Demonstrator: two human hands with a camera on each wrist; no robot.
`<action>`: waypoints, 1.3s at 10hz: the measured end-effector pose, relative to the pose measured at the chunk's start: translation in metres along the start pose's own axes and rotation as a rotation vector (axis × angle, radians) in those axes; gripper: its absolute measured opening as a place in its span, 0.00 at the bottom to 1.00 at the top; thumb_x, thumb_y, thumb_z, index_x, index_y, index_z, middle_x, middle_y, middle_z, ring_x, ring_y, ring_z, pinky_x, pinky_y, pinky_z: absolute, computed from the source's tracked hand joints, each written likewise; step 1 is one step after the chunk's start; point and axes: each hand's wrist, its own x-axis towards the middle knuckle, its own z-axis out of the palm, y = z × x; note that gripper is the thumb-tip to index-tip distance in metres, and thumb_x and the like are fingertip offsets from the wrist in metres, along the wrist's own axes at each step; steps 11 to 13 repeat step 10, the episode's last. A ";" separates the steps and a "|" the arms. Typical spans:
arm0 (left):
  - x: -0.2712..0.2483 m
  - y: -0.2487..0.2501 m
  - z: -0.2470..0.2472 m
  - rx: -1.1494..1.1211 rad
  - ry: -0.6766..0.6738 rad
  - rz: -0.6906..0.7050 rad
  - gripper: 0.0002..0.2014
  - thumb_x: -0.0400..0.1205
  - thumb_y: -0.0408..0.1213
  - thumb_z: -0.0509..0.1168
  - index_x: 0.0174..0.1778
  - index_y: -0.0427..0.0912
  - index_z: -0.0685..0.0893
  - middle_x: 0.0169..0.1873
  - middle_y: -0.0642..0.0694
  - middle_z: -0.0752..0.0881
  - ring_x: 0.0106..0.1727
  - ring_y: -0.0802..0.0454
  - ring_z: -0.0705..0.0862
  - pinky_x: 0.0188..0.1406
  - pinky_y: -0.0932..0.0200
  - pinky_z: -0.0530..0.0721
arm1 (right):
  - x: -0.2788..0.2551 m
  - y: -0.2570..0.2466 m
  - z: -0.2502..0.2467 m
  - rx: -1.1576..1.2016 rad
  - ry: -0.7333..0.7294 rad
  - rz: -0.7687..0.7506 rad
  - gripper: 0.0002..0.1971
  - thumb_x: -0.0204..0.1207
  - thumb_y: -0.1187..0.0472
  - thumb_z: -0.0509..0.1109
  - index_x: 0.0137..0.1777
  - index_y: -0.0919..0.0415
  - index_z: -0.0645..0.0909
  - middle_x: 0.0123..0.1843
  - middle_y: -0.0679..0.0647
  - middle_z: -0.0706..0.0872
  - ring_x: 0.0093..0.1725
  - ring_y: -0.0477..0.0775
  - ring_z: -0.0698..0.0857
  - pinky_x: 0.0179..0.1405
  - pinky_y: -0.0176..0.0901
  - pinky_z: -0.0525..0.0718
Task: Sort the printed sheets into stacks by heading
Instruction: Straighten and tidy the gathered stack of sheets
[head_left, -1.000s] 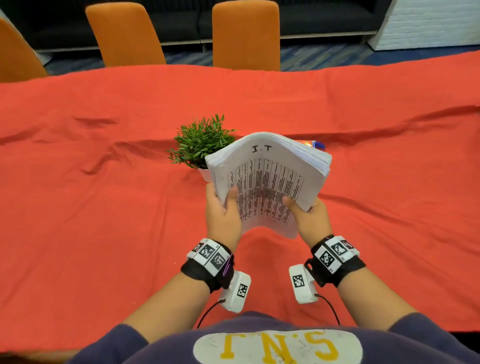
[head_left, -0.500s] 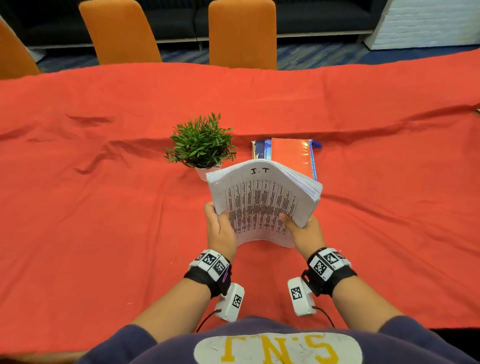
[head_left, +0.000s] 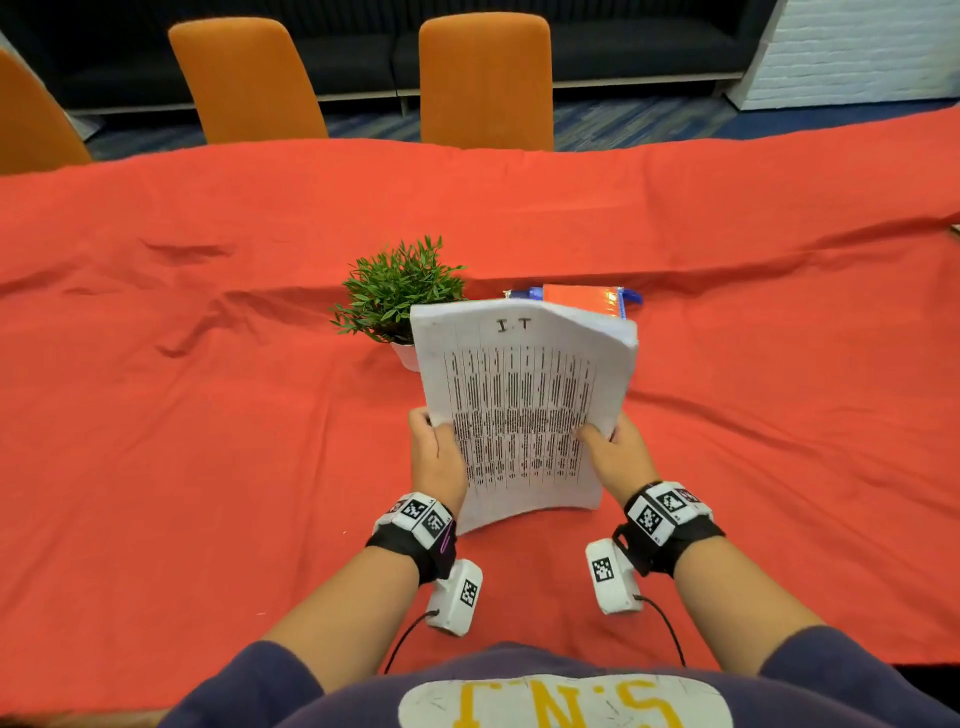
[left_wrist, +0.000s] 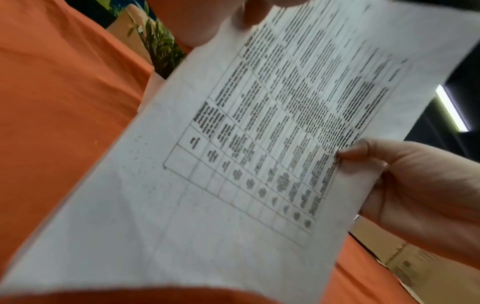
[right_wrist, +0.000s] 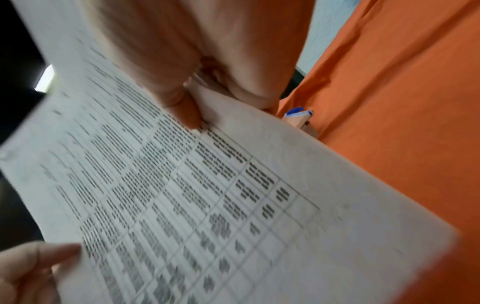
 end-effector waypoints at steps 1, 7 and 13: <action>0.014 0.001 -0.004 0.019 -0.041 -0.055 0.03 0.85 0.32 0.53 0.52 0.39 0.71 0.34 0.50 0.73 0.33 0.52 0.70 0.33 0.54 0.69 | 0.011 -0.003 -0.010 0.044 -0.069 0.058 0.13 0.73 0.72 0.69 0.52 0.53 0.81 0.48 0.49 0.89 0.48 0.52 0.87 0.52 0.49 0.85; 0.029 -0.091 -0.001 0.323 -0.226 -0.626 0.03 0.82 0.26 0.58 0.47 0.37 0.74 0.39 0.43 0.77 0.38 0.49 0.76 0.33 0.60 0.74 | 0.013 0.080 0.011 -0.275 -0.069 0.491 0.03 0.77 0.69 0.68 0.42 0.63 0.81 0.43 0.59 0.86 0.43 0.57 0.84 0.36 0.41 0.81; 0.041 -0.128 0.000 0.464 -0.221 -0.535 0.07 0.77 0.29 0.59 0.44 0.30 0.79 0.35 0.36 0.81 0.32 0.45 0.77 0.32 0.58 0.73 | 0.017 0.093 0.016 -0.537 -0.041 0.474 0.18 0.75 0.62 0.71 0.62 0.70 0.79 0.59 0.65 0.86 0.54 0.62 0.85 0.52 0.48 0.82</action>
